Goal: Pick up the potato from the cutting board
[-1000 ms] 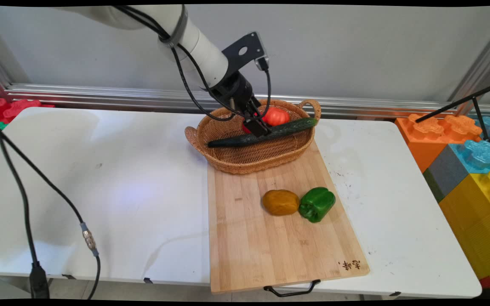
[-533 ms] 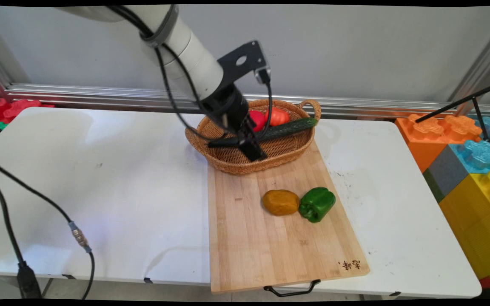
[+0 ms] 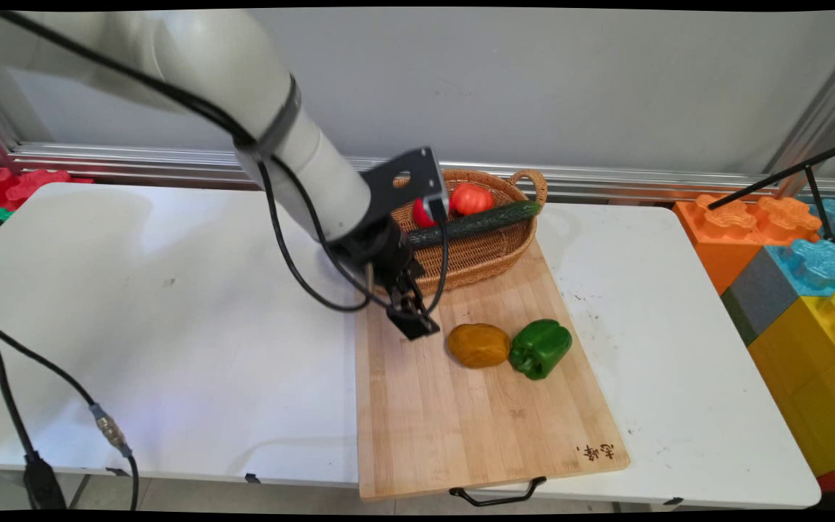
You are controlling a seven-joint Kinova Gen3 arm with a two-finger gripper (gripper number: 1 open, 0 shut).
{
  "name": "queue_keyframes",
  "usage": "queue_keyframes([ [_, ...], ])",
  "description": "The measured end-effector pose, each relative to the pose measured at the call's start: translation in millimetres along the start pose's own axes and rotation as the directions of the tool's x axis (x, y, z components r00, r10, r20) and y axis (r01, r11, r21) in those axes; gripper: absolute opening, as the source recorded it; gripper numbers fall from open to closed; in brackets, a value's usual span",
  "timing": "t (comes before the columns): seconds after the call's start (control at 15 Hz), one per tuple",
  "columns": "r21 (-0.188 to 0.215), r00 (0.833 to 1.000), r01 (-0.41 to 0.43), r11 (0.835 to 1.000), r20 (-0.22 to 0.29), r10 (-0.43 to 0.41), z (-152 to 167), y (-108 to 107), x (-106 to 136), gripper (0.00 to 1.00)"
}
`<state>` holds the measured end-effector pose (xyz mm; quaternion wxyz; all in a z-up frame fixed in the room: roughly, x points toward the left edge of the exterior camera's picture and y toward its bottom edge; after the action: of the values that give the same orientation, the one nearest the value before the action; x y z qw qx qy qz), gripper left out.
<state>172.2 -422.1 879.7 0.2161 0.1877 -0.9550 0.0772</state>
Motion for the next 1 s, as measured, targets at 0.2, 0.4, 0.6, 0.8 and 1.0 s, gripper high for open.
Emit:
queue_keyframes([
  [0.2, -0.016, 1.0, -0.002, 1.0, -0.011, 0.001, 23.0, 4.7, -4.3, 1.0],
  [0.4, -0.014, 0.999, -0.016, 1.0, -0.043, 0.016, 52.1, 6.8, -2.9, 1.0],
  [0.6, -0.007, 0.998, -0.024, 1.0, -0.064, 0.023, 75.7, 8.5, -1.0, 1.0],
  [0.8, -0.003, 0.997, -0.026, 1.0, -0.077, 0.026, 97.4, 11.1, 0.3, 1.0],
  [1.0, 0.002, 0.996, -0.026, 1.0, -0.091, 0.026, 116.6, 12.4, 1.5, 1.0],
])
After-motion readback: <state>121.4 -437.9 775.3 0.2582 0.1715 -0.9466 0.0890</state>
